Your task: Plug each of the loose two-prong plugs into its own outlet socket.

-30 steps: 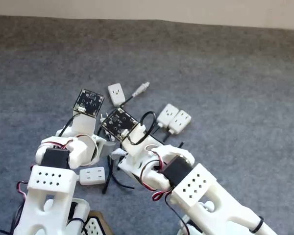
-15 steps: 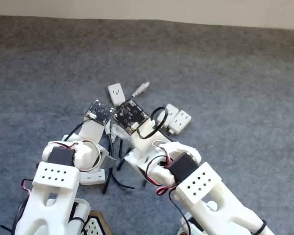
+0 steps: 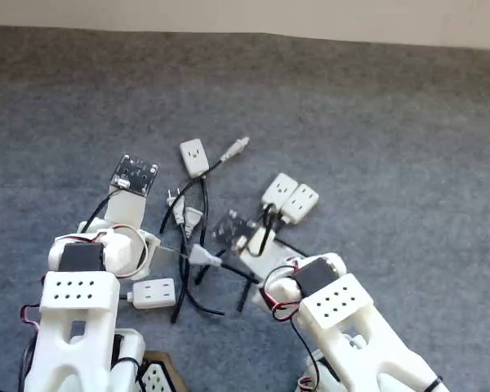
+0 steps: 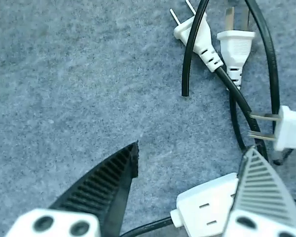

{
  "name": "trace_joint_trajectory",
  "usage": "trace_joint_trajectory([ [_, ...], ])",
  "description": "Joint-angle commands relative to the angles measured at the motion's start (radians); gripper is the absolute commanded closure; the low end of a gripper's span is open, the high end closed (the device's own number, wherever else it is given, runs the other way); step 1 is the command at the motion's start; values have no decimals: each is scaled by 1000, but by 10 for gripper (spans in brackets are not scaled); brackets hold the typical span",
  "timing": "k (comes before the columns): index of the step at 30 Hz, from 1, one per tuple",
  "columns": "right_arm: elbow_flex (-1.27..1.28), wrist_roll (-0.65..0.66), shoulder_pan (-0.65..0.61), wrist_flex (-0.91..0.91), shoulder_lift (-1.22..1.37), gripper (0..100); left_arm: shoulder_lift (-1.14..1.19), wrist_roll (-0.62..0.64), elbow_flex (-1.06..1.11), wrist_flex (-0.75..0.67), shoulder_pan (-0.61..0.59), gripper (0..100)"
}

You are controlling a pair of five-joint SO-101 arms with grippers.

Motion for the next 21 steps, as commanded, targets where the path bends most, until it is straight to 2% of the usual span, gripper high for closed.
trace_joint_trajectory([
  [1, -7, 132, 31, 122, -15, 993, -13, 9, -35, -12, -4, 678],
  [5, -67, 180, 117, 206, -15, 993, -13, 8, -35, -12, -5, 678],
  [10, -170, 345, 217, 348, -15, 993, -12, 8, -35, -12, -5, 678],
  [13, -196, 422, 219, 421, -15, 993, -10, 9, -35, -12, -2, 678],
  [17, -180, 454, 217, 426, -15, 988, -7, 9, -33, -12, -2, 678],
  [19, -171, 491, 176, 424, -15, 943, -5, 9, -31, -12, -1, 678],
  [21, -142, 462, 101, 383, -15, 850, -8, 9, -15, -14, 1, 678],
])
